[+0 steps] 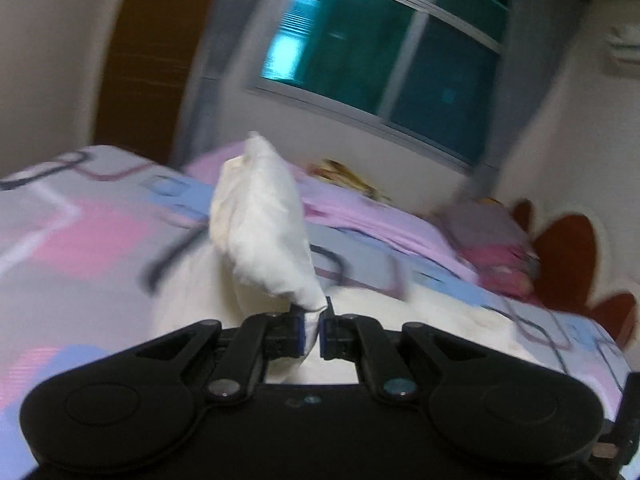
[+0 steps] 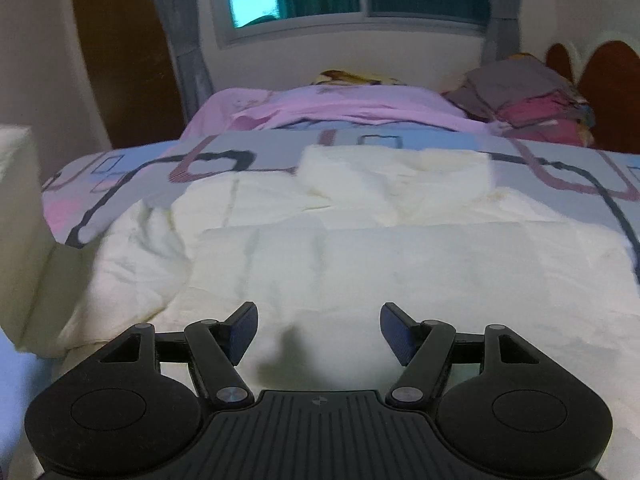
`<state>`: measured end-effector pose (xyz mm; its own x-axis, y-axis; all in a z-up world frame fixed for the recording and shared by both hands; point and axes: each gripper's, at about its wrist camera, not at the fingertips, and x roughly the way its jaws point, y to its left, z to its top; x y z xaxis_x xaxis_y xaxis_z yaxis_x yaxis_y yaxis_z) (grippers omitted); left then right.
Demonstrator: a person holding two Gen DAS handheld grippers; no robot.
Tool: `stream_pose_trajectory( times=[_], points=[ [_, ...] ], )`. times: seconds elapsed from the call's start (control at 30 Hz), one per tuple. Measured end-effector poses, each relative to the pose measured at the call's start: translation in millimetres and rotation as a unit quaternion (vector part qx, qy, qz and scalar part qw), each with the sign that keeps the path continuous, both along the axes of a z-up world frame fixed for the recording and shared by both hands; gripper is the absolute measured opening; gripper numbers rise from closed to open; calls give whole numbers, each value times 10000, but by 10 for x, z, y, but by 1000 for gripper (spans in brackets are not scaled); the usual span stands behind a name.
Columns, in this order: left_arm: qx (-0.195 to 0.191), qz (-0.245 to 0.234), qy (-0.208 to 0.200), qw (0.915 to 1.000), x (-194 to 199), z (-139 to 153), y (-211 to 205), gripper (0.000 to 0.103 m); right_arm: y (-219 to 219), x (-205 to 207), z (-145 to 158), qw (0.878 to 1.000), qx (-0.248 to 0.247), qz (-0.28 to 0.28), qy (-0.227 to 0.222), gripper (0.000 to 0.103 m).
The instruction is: Fold large clothes
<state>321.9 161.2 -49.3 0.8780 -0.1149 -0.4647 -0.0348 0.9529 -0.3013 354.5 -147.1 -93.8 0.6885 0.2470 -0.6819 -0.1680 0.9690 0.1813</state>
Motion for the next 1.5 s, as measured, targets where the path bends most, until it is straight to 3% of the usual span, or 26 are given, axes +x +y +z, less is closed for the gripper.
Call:
stream_pose_trajectory(
  times=[0.2,0.37,0.47,0.53,0.6,0.67,0.73,0.8,0.97,1.1,1.27,1.33,1.5],
  points=[
    [153,-1037,141,9944,265,-223,-860,6,-416,-110,69,9995,-17,-312,-66,68],
    [593,-1715,550,9819,360,-618,-1400,6,-699,-178,76,9986,34,-526,-17,68],
    [1071,-1982,1012,9690,390,-884,-1565,12,-785,-210,82,9982,162,-581,51,68],
    [1198,-2031,1168,9647,376,-975,-1566,21,-797,-211,101,9981,264,-552,52,68],
    [1246,-2034,1136,9645,283,-937,-1492,26,-784,-207,126,9983,333,-486,39,68],
    [1253,-1978,1113,9658,261,-881,-1421,36,-734,-173,139,9984,422,-378,39,68],
    [1287,-1853,1037,9687,194,-829,-1303,54,-657,-151,152,9979,587,-258,60,68],
    [1378,-1681,940,9715,50,-735,-1211,60,-575,-122,142,9971,728,-172,102,68],
    [1561,-1238,906,9757,-134,-664,-874,64,-381,-46,124,9944,1026,21,235,68],
    [1364,-1118,1002,9792,-202,-643,-713,65,-240,2,149,9930,1138,134,284,68],
    [908,-1760,995,9751,-300,-599,-806,67,-98,15,171,9936,1057,290,289,68],
    [900,-1879,898,9739,-344,-551,-855,68,-93,11,165,9933,1078,276,321,68],
    [1021,-1327,853,9822,-374,-535,-613,69,-38,23,71,9883,1290,392,719,68]
  ],
)
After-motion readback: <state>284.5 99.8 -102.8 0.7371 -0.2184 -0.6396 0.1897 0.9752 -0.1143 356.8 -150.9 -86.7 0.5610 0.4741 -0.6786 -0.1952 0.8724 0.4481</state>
